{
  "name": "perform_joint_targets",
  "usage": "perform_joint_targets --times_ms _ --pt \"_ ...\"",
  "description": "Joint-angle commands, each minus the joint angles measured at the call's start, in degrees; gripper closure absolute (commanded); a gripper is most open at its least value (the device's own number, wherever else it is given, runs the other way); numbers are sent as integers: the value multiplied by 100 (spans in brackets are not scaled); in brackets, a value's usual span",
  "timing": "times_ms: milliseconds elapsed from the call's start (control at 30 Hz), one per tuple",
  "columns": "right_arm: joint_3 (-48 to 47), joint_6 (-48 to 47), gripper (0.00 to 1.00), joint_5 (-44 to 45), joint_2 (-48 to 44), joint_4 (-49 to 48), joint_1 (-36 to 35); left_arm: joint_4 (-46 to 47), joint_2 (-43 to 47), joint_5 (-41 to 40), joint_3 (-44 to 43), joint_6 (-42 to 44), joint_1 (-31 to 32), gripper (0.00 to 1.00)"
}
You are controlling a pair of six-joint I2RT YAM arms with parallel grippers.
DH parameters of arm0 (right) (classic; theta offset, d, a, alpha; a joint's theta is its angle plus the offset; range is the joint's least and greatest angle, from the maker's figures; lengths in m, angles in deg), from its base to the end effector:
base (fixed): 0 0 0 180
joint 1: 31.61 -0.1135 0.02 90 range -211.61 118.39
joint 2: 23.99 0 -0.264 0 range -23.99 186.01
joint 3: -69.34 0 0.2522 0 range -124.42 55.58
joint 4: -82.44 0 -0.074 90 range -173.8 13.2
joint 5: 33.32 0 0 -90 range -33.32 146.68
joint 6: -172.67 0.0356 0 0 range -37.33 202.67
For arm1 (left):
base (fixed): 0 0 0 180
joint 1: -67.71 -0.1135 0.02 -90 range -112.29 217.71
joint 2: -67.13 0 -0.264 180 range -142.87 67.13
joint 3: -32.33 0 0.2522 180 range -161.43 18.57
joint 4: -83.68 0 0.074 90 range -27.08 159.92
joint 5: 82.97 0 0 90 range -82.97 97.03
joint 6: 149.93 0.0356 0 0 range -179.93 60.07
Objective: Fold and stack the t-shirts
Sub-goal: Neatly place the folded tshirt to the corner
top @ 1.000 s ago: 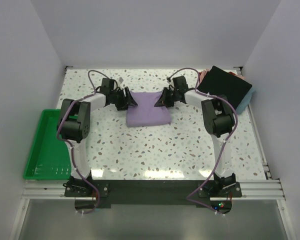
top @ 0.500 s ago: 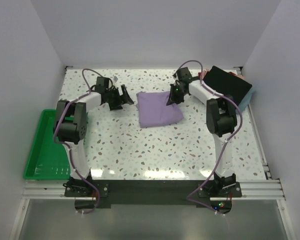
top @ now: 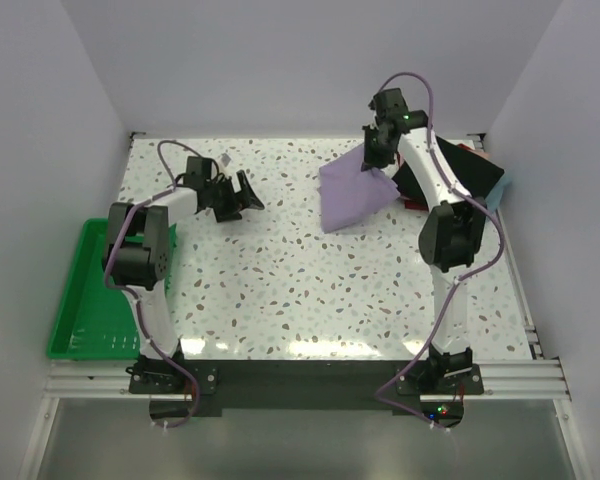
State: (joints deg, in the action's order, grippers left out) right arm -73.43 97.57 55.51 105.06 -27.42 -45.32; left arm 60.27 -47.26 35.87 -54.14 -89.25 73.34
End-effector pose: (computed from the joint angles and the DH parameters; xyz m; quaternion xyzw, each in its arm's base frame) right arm 0.4778 0.1173 0.2870 0.0070 0.9573 0.0808 0.2775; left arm 0.4139 -0.0581 0.1537 -0.1069 0.9113 -0.3204 0.2353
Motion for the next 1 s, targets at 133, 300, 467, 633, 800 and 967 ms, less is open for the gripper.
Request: perform_joint_targets --times_ms 133,300,467,633,800,967 --pt "-1161 -66 100 126 14 242 316 -38 92 -212 511 111 -62 7" --pt "-1556 188 100 -269 85 84 746 77 320 -344 863 58 -62 7" --pt "-1636 277 100 -576 -82 -162 967 270 470 -335 1267 -135 -62 7" --pt "-1636 575 100 -841 -240 -382 1134 306 540 -388 1312 -188 -62 7" --pt "-1680 856 100 -1069 -398 -602 1327 288 453 -362 1198 -241 -53 7" --pt "-1689 1077 100 -1324 -556 -769 1714 341 418 -344 1180 -337 -44 7"
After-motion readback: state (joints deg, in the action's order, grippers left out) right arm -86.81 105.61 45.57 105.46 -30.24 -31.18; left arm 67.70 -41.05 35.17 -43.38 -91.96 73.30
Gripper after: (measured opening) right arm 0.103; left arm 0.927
